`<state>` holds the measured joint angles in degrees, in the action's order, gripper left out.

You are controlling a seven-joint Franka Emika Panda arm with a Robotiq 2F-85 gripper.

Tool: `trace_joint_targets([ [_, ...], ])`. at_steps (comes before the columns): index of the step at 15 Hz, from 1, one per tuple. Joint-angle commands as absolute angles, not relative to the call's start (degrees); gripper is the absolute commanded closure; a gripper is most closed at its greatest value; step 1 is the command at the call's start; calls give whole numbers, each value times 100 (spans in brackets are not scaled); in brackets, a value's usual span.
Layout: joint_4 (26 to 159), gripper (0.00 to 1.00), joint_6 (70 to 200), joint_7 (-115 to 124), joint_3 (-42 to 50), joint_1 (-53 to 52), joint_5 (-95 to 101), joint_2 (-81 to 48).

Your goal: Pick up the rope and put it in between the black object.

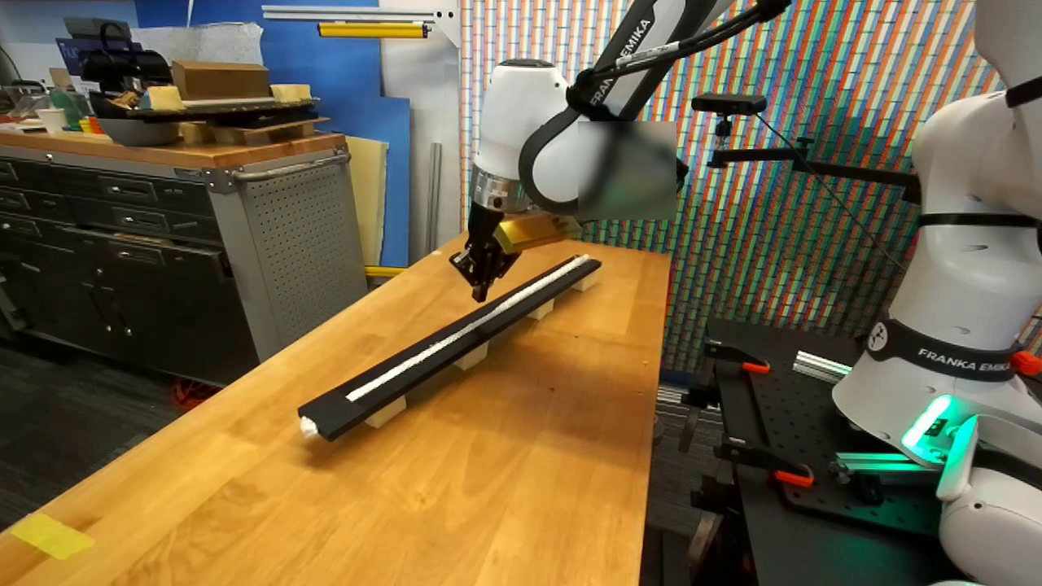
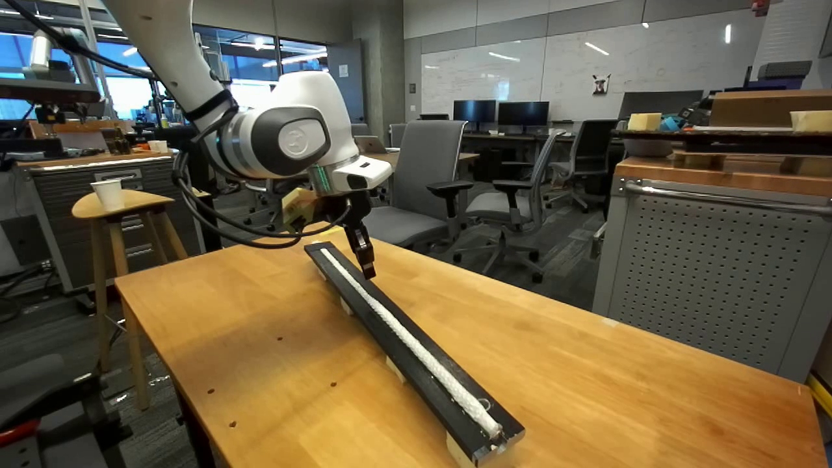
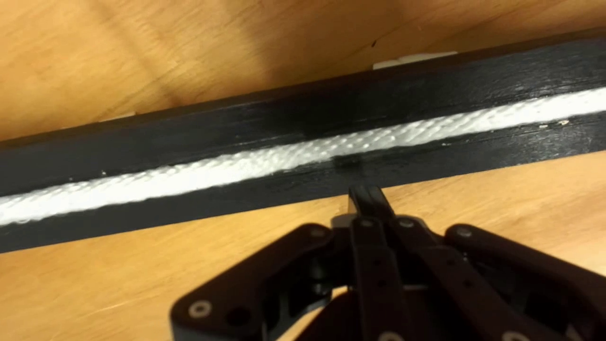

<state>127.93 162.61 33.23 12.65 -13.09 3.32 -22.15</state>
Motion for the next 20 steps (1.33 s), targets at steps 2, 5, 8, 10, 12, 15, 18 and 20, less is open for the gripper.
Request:
trace_joint_targets([
  [2, 12783, 100, 15845, 3238, 1237, -1239, 391, -2170],
  [5, 12800, 100, 15665, 3223, 1191, -1164, 358, -2208],
  [8, 12808, 100, 15613, 3211, 1187, -1121, 376, -2236],
  [10, 12792, 100, 15614, 3184, 1182, -1090, 375, -2272],
  [12, 12777, 100, 15744, 3139, 1195, -1070, 392, -2331],
  [15, 12770, 100, 15902, 3101, 1232, -1072, 440, -2392],
  [18, 12784, 100, 16076, 3081, 1272, -1106, 493, -2419],
  [20, 12814, 100, 16139, 3047, 1274, -1125, 503, -2390],
])
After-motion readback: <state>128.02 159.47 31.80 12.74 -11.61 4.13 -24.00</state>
